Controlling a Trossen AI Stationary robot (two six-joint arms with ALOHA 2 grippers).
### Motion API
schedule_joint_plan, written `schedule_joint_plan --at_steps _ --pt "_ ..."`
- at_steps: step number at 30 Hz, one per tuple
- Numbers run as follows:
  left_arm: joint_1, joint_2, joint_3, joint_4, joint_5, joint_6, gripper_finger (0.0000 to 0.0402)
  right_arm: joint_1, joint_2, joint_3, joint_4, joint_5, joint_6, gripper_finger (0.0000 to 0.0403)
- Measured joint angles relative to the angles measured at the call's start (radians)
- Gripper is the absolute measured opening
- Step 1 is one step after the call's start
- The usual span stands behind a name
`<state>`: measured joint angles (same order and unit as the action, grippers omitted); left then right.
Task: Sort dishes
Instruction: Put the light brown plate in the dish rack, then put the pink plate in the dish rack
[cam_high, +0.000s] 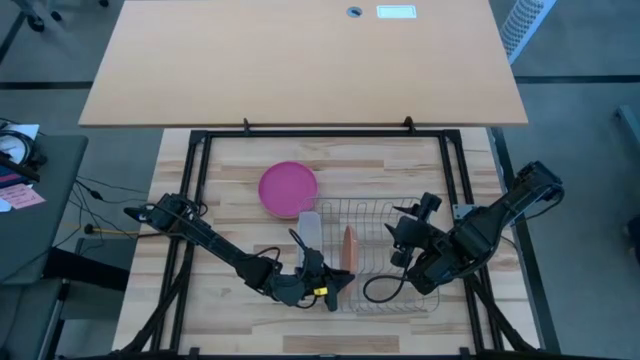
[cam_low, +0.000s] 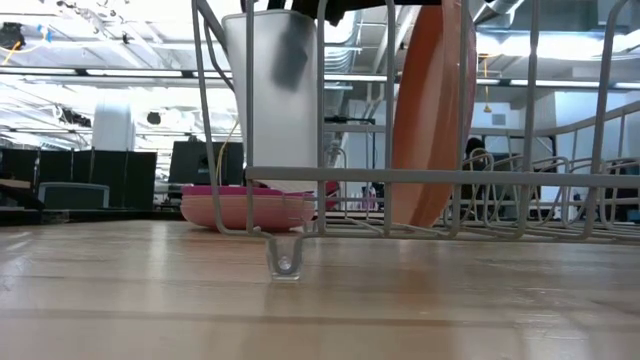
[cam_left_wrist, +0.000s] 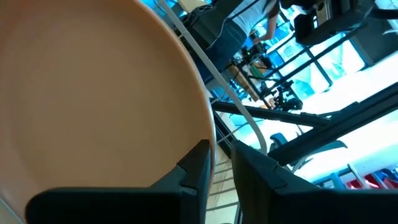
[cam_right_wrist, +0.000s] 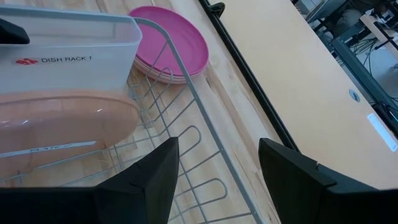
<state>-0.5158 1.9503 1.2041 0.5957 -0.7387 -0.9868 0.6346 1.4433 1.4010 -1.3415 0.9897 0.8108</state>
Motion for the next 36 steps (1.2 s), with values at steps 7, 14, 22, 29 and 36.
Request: schedule_joint_plan --at_steps 7,14,22,29,36 --pt "0.0 0.0 0.0 0.006 0.0 0.023 0.0122 0.001 0.0 0.0 0.0 -0.001 0.0 0.0225" --pt "0.001 0.0 -0.001 0.072 -0.001 0.097 0.0151 0.001 0.0 0.0 0.0 -0.017 0.0 0.0225" --pt "0.001 -0.003 -0.001 0.116 -0.002 0.151 0.0153 0.001 0.0 0.0 0.001 -0.019 -0.004 0.0225" --pt "0.001 -0.049 -0.001 0.129 -0.001 0.221 0.0153 0.001 0.0 0.0 0.0 -0.019 -0.008 0.0225" --pt "0.007 -0.185 -0.001 -0.026 -0.001 0.363 0.0153 0.001 0.0 0.0 0.0 -0.022 -0.008 0.0225"
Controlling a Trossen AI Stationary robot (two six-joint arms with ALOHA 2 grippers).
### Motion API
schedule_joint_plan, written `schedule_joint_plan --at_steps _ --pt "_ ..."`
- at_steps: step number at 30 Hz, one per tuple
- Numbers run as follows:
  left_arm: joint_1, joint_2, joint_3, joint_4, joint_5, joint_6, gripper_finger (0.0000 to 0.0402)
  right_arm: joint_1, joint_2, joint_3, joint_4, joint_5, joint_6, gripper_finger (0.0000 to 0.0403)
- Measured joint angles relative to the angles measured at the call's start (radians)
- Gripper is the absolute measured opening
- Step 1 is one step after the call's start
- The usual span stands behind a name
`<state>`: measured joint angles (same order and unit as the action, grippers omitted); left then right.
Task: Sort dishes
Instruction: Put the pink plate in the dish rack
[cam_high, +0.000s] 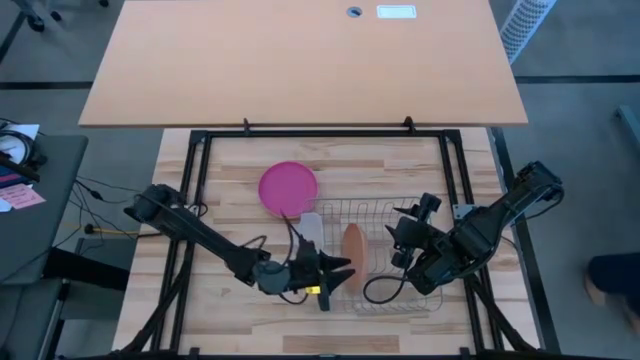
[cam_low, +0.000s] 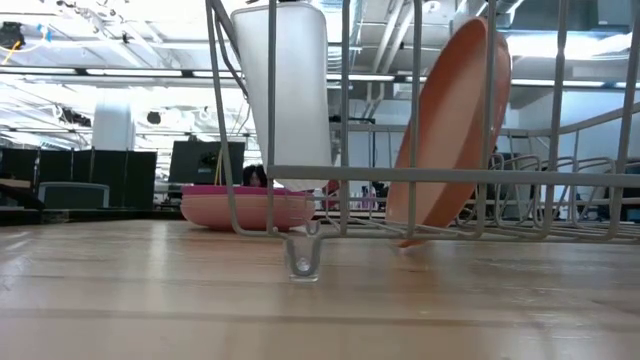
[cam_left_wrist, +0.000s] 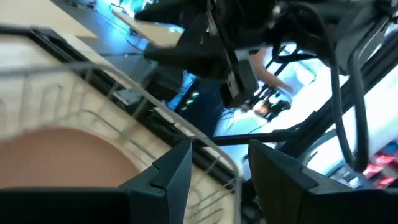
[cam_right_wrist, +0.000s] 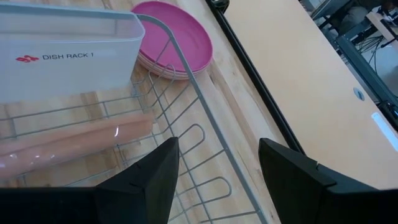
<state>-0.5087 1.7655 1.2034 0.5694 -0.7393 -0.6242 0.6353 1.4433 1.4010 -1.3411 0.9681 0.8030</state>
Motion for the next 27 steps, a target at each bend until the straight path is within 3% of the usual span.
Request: schedule_joint_plan --at_steps 8,14,19,23,27 --pt "0.05 -0.324 0.0 -0.543 -0.039 0.147 0.0153 0.0 0.0 0.0 0.0 0.0 0.0 0.0225" --pt "0.183 -0.519 0.001 -0.996 0.229 0.233 0.0153 -0.003 0.0 0.0 0.008 0.0 -0.022 0.0225" --pt "0.335 -0.561 0.0 -1.387 0.235 0.245 0.0153 -0.029 0.0 0.0 0.051 0.0 -0.107 0.0225" --pt "0.447 -0.527 -0.043 -1.475 0.252 0.257 0.0154 -0.063 0.0 0.0 0.107 0.0 -0.198 0.0225" --pt "0.535 -0.482 -0.124 -1.472 0.408 0.306 0.0165 -0.094 0.0 0.0 0.149 -0.004 -0.27 0.0225"
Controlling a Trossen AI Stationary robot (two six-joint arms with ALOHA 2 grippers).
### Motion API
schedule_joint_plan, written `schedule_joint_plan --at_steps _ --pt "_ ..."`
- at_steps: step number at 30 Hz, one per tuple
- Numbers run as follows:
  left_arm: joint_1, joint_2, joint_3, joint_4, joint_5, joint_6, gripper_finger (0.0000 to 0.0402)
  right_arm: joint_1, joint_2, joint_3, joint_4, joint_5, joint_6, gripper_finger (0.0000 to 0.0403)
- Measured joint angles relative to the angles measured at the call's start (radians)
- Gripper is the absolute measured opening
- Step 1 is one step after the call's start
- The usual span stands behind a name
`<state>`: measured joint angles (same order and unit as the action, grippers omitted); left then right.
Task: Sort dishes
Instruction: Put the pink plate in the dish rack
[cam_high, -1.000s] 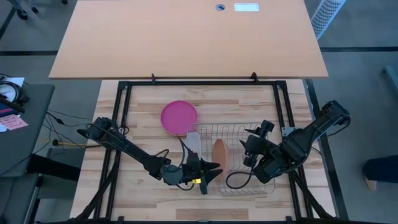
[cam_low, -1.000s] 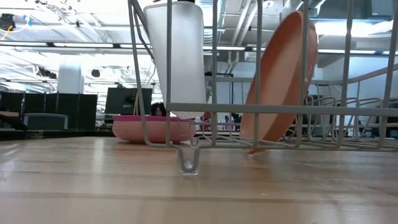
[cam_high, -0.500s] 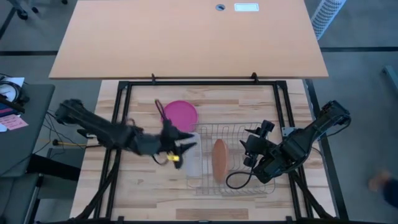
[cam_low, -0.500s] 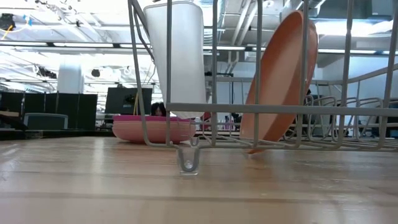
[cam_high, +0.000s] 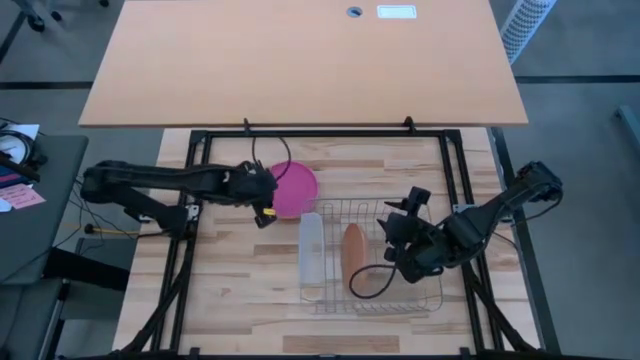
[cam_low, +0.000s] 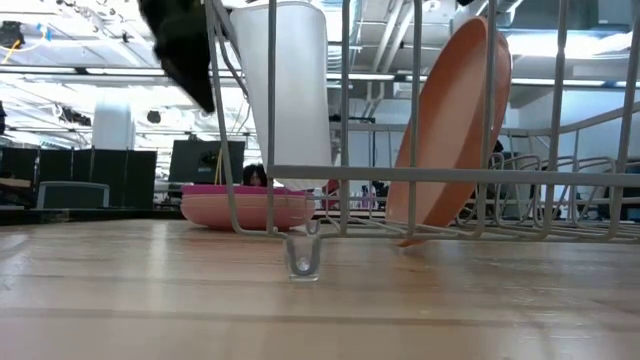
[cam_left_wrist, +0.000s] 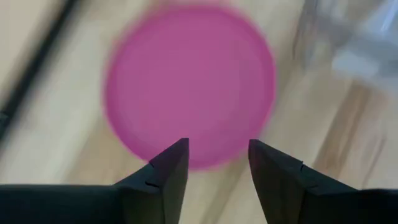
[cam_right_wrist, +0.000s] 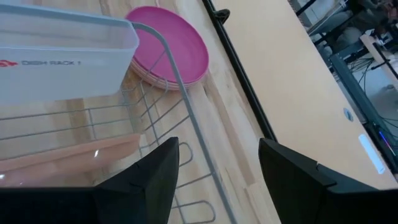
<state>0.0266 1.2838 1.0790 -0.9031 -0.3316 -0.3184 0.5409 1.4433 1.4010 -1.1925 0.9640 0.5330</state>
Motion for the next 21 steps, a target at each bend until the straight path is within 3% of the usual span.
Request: schedule_joint_plan --at_steps 5,11,21 --pt "0.054 0.039 -0.078 0.037 0.026 0.068 0.019 -0.015 0.0 0.0 -0.001 -0.023 -0.012 0.0225" --pt "0.068 0.04 -0.154 0.168 0.044 0.257 0.0215 -0.011 0.0 0.0 0.0 -0.023 -0.011 0.0225" --pt "0.067 0.04 -0.205 0.189 0.092 0.41 0.0216 -0.019 0.0 0.0 0.0 -0.024 -0.011 0.0225"
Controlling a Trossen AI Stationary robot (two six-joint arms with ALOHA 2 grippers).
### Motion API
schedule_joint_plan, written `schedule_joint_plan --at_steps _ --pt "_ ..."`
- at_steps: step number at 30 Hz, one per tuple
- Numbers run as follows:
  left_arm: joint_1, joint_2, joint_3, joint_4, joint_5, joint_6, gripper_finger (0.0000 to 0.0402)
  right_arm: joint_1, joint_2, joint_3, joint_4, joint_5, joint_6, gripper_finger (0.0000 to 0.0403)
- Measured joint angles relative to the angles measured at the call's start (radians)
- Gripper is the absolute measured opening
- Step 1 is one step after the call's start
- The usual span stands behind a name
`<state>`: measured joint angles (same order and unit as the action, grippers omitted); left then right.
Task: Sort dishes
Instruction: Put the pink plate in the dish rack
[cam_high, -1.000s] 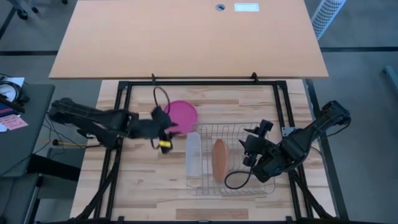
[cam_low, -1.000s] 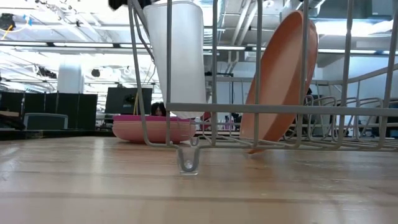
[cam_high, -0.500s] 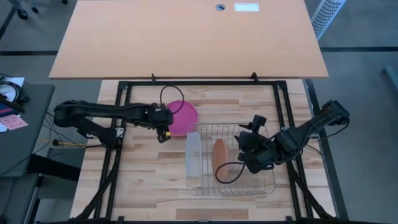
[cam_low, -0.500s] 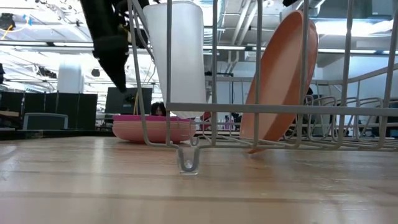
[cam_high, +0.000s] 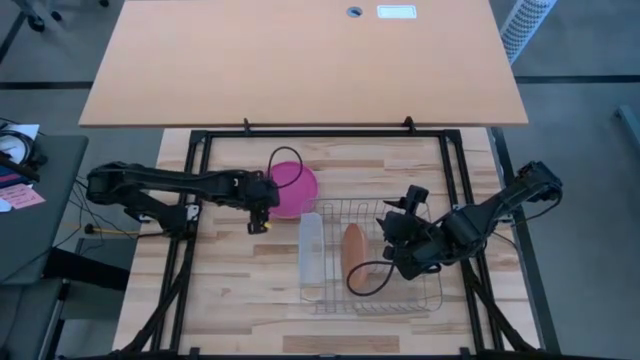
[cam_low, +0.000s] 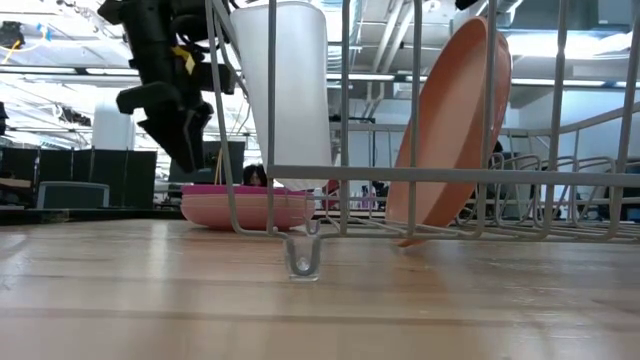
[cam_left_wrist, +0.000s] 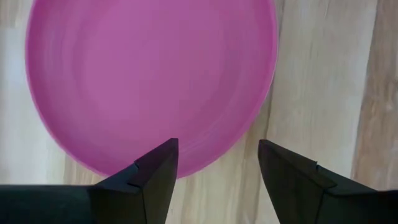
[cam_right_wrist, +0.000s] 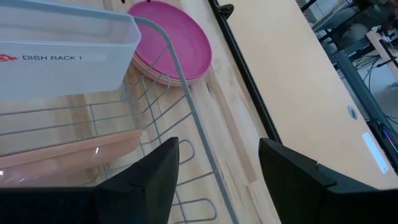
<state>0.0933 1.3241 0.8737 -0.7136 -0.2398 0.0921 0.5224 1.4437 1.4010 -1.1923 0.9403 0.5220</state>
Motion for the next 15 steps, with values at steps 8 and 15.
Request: schedule_joint_plan --at_steps 8,15 --pt "0.0 0.0 -0.052 0.091 0.0 0.106 0.0216 -0.002 0.0 0.0 0.0 0.0 0.0 0.0225" --pt "0.003 0.017 -0.055 0.096 -0.001 0.191 0.0202 -0.009 0.0 0.0 0.001 0.0 0.0 0.0225"
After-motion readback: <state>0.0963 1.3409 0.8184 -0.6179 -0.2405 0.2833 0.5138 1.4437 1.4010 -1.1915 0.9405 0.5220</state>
